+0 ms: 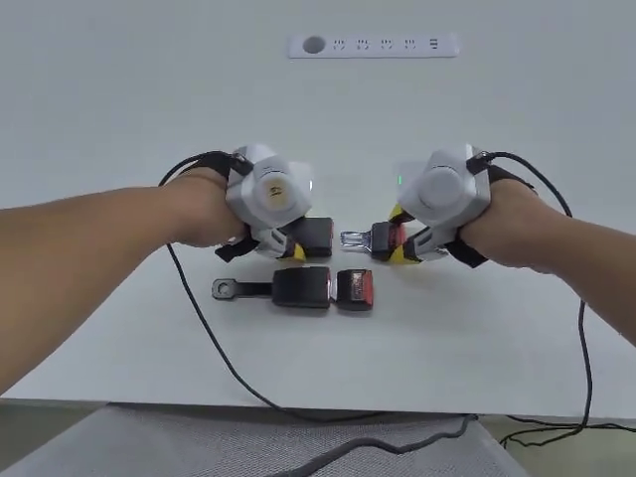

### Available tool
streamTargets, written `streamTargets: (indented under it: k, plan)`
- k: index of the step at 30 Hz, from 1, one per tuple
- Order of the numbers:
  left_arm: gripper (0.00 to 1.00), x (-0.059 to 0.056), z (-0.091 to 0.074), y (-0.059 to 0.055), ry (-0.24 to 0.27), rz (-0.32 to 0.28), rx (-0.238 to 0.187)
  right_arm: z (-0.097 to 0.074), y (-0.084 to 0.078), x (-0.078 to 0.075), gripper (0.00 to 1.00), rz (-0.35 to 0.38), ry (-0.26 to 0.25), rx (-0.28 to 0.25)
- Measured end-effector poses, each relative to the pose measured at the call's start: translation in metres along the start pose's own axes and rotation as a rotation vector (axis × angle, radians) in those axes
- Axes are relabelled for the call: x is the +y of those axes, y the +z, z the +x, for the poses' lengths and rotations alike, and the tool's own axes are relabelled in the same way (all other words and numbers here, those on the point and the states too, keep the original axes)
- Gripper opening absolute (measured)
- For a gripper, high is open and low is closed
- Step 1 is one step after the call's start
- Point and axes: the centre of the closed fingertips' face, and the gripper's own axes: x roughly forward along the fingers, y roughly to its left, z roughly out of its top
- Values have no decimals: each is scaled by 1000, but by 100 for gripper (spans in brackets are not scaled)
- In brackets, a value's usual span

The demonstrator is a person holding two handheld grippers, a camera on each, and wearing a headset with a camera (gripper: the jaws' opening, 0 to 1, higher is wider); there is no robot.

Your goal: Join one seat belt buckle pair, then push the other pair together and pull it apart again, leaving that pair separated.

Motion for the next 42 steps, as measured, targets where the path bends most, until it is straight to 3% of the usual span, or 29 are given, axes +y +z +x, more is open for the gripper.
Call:
streamTargets:
  k: [23, 33, 42]
  plan:
    - [34, -3, -3, 1, 5, -3, 18, -52, -102, -6, 31, 41, -50, 131]
    - [34, -2, 0, 0, 2, 8, 53, -59, -116, -6, 31, 26, -38, 162]
    - [34, -3, -2, 0, 7, 1, 38, -57, -119, -4, 32, -9, -37, 190]
